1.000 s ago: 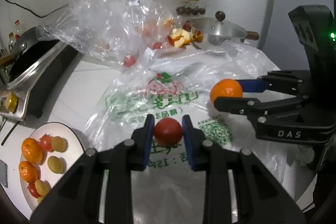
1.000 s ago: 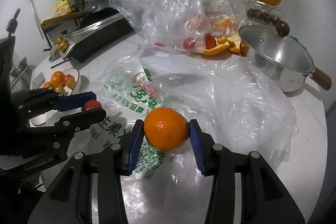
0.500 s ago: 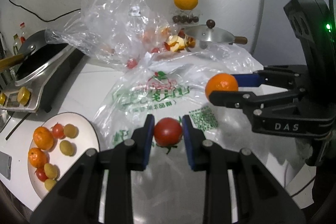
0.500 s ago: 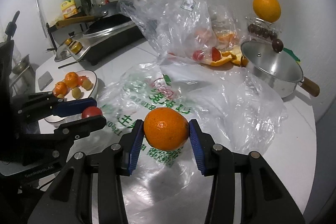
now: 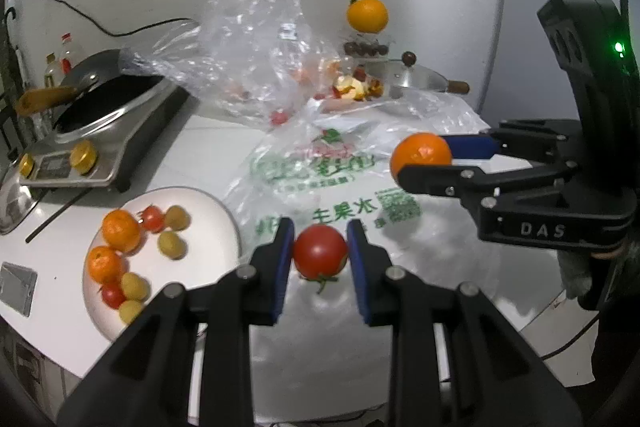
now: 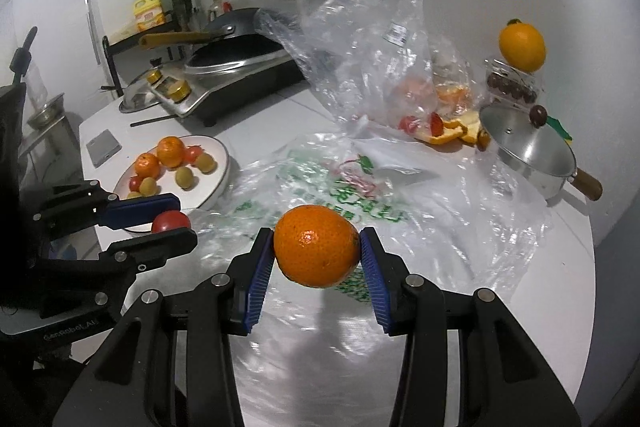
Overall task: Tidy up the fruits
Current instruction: 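Carry the orange in the right tool and the tomato in the left tool over the plate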
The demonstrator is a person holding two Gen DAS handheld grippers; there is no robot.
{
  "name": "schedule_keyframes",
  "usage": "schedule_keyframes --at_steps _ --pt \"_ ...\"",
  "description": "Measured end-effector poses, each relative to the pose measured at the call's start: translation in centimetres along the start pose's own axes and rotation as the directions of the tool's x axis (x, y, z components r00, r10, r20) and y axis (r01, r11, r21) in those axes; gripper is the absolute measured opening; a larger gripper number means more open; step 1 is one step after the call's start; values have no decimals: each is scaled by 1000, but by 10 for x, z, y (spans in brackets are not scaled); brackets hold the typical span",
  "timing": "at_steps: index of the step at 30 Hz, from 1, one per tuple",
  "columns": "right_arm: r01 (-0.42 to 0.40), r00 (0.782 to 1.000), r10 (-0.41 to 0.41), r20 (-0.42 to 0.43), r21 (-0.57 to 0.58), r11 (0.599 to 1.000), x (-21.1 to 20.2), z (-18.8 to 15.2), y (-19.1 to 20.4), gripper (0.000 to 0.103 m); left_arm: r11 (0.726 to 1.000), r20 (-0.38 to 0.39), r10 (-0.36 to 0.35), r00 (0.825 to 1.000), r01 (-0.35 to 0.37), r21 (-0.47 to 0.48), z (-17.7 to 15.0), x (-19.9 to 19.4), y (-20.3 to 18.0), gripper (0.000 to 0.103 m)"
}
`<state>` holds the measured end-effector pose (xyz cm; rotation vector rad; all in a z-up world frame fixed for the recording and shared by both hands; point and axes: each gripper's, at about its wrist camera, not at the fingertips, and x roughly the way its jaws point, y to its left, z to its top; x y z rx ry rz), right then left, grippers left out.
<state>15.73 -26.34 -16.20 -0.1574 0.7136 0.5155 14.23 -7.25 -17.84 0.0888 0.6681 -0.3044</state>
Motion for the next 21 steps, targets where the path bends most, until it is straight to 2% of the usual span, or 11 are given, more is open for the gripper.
schedule_keyframes --at_steps 10,21 --pt "-7 1000 6 -17 -54 999 8 10 41 46 998 17 50 999 -50 -38 -21 -22 37 28" --pt "-59 997 53 -57 -107 992 36 23 81 46 991 -13 93 996 -94 -91 -44 -15 77 28"
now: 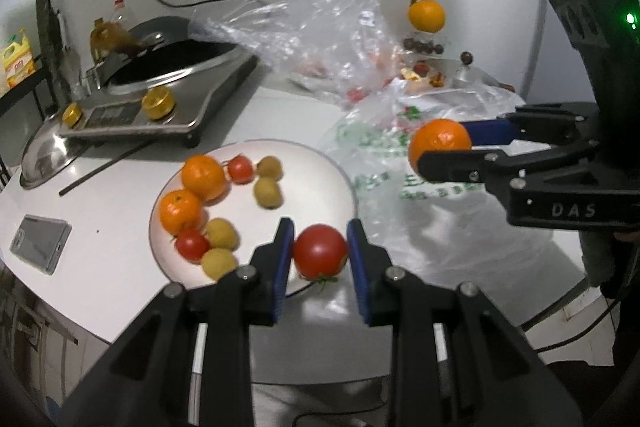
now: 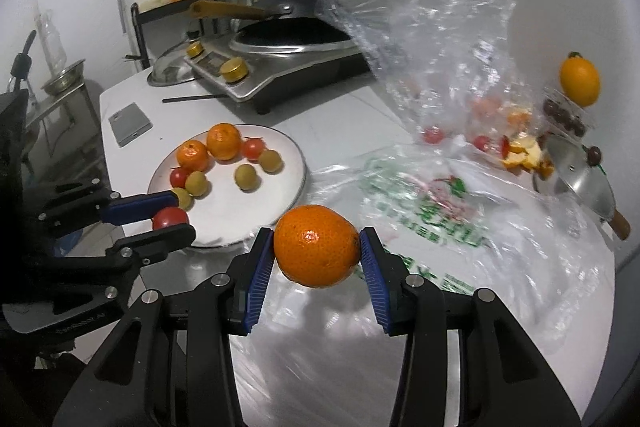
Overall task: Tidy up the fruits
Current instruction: 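Carry the orange in the right tool and the tomato in the left tool over the plate, then lower and release the orange with the right tool while the left tool releases the tomato onto the plate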
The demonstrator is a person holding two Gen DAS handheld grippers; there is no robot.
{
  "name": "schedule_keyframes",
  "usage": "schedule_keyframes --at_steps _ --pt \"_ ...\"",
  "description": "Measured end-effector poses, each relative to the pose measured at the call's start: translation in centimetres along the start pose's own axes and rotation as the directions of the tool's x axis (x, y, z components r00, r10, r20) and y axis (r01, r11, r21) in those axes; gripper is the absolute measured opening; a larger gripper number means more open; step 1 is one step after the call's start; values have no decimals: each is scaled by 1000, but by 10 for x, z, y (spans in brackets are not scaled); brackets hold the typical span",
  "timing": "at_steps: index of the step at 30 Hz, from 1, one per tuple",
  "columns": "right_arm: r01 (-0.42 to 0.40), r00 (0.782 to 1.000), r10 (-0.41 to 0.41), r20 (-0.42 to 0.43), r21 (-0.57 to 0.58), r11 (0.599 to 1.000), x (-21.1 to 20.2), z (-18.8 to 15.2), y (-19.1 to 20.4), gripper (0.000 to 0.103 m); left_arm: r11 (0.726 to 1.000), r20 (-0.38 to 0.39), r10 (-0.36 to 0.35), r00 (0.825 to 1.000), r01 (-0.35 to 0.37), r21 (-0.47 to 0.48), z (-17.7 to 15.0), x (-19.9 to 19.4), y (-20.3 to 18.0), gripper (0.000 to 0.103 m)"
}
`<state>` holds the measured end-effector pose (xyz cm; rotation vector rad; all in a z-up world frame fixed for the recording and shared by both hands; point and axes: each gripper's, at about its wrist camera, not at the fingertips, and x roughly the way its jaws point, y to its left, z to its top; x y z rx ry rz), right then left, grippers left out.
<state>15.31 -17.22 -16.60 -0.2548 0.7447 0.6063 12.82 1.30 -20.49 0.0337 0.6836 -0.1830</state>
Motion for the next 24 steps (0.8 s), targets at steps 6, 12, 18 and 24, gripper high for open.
schedule_keyframes --at_steps 6,12,18,24 --pt "-29 999 28 -20 -25 999 20 11 13 46 1000 -13 19 1000 -19 -9 -3 9 15 28" --pt "-61 998 60 -35 -44 997 40 19 22 46 1000 -22 21 1000 -21 -16 -4 17 23 28" --pt "-93 995 90 -53 -62 994 58 26 29 46 1000 -38 11 999 -11 -11 -7 28 24 28" --pt "-122 990 117 -75 -70 990 77 30 34 46 1000 -56 4 998 -4 -13 -11 37 25 28"
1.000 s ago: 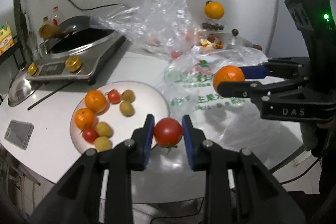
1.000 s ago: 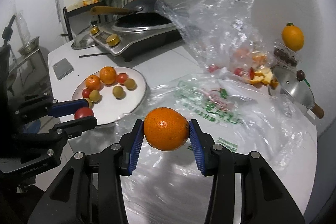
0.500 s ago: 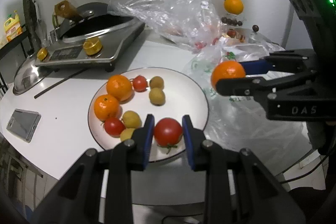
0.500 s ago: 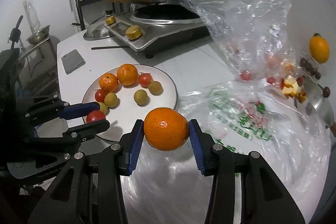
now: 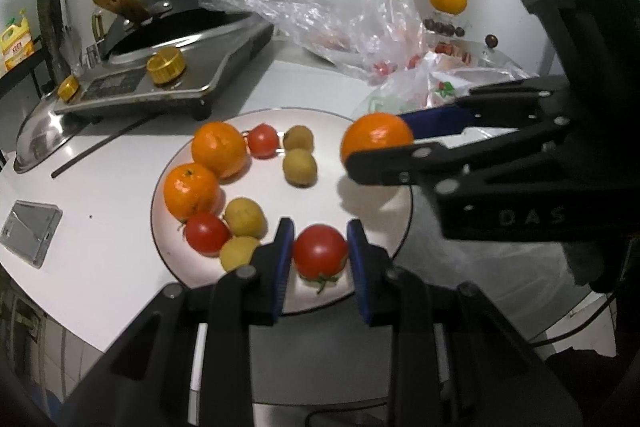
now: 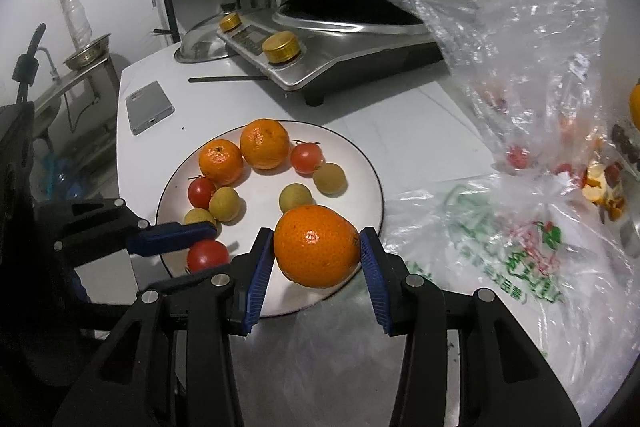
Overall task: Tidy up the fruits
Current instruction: 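Lower and release the orange with the right tool while the left tool releases the tomato onto the plate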
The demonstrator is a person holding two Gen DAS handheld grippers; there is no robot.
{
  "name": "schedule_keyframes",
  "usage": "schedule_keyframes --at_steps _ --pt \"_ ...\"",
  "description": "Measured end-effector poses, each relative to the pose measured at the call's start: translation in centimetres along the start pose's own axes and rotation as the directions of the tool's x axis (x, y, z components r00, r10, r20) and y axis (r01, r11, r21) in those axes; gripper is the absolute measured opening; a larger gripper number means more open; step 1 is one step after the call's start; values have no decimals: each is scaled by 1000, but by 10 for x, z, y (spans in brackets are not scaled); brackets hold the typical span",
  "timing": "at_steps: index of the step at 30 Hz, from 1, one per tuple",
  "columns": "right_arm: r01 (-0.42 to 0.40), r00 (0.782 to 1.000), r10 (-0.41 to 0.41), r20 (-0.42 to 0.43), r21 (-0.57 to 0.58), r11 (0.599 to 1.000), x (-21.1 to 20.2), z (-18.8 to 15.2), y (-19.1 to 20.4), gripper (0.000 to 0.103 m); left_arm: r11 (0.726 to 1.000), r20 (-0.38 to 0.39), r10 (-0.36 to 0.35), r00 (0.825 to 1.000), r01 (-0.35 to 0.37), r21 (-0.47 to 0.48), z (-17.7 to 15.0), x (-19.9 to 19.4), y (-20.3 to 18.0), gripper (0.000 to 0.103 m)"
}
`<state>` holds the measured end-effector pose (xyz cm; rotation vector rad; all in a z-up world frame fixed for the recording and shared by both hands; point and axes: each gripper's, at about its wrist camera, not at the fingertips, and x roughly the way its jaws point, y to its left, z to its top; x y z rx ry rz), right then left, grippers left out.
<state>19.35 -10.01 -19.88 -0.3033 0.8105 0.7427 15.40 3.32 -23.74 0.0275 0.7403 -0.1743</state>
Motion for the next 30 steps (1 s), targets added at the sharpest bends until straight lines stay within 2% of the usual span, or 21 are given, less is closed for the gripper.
schedule_keyframes --at_steps 12,26,30 --pt "-16 998 16 -56 -5 1000 27 0 0 46 1000 -22 -6 1000 6 8 0 11 1 28" --pt "-9 998 9 -59 -1 1000 29 0 0 47 1000 -35 8 999 -7 8 2 14 2 30" --pt "5 998 -6 -64 -5 1000 28 0 3 47 1000 -35 16 999 -15 14 2 12 2 33"
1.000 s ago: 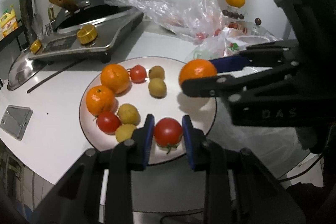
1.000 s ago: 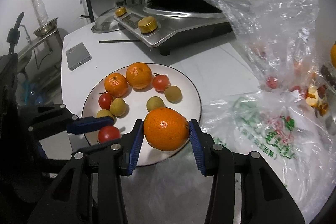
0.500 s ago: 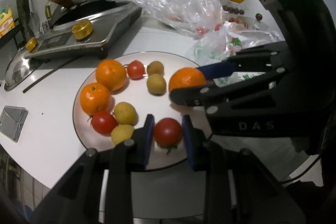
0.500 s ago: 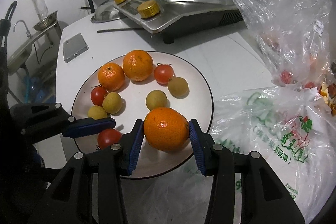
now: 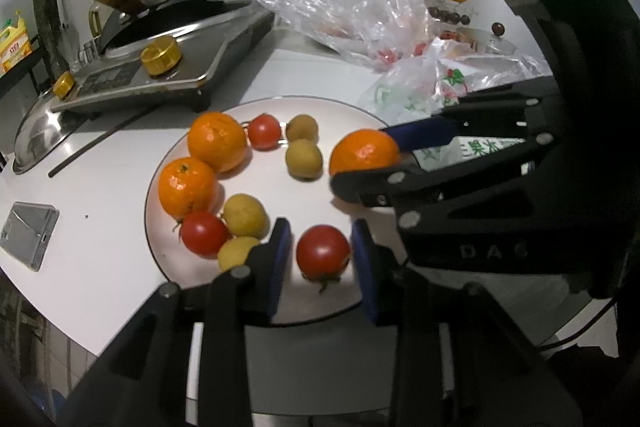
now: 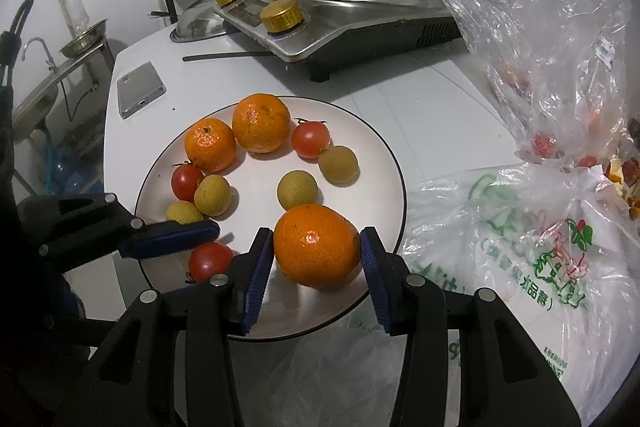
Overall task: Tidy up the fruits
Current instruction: 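Lower and release the orange with the right tool while the left tool releases the tomato onto the plate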
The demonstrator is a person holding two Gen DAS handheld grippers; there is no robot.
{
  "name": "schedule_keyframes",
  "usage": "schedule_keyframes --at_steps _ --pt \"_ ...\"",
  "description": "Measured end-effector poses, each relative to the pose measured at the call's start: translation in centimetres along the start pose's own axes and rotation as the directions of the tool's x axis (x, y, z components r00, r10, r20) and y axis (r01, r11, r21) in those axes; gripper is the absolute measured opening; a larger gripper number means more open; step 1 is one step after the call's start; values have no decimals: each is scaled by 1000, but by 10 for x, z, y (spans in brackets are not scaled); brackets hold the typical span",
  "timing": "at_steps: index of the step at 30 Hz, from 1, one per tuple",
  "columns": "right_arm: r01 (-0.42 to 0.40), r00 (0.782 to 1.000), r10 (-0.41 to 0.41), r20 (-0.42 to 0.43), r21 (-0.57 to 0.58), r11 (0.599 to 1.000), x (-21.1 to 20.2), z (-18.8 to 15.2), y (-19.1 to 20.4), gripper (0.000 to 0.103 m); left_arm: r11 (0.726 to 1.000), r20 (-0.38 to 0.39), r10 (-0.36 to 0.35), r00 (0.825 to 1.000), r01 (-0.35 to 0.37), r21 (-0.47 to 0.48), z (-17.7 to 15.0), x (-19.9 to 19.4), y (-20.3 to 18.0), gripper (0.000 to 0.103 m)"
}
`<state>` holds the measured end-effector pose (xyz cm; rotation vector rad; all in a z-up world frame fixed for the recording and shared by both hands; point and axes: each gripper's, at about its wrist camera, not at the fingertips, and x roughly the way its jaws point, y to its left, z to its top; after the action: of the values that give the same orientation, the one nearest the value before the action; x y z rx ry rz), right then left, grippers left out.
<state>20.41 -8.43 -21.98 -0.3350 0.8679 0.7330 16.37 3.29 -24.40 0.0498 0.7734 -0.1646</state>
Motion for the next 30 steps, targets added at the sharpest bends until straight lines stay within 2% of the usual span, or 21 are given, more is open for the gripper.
schedule_keyframes --at_steps 4,9,10,12,30 --pt "9 1000 -9 -1 4 1000 -3 -1 1 47 1000 -6 18 1000 -18 0 -1 -2 -1 34" --pt "19 1000 -19 13 4 1000 -10 -2 3 54 1000 2 29 1000 -29 -1 -2 -8 0 36" --pt "21 1000 -21 16 3 1000 -12 -2 4 55 1000 3 30 1000 -30 -1 -2 -9 0 38" --pt "24 1000 -24 18 3 1000 -14 -2 5 55 999 8 32 999 -32 -4 -2 -12 0 52" --pt "75 993 -78 84 34 997 -62 -19 3 55 998 71 58 996 -58 -4 -2 -50 -17 53"
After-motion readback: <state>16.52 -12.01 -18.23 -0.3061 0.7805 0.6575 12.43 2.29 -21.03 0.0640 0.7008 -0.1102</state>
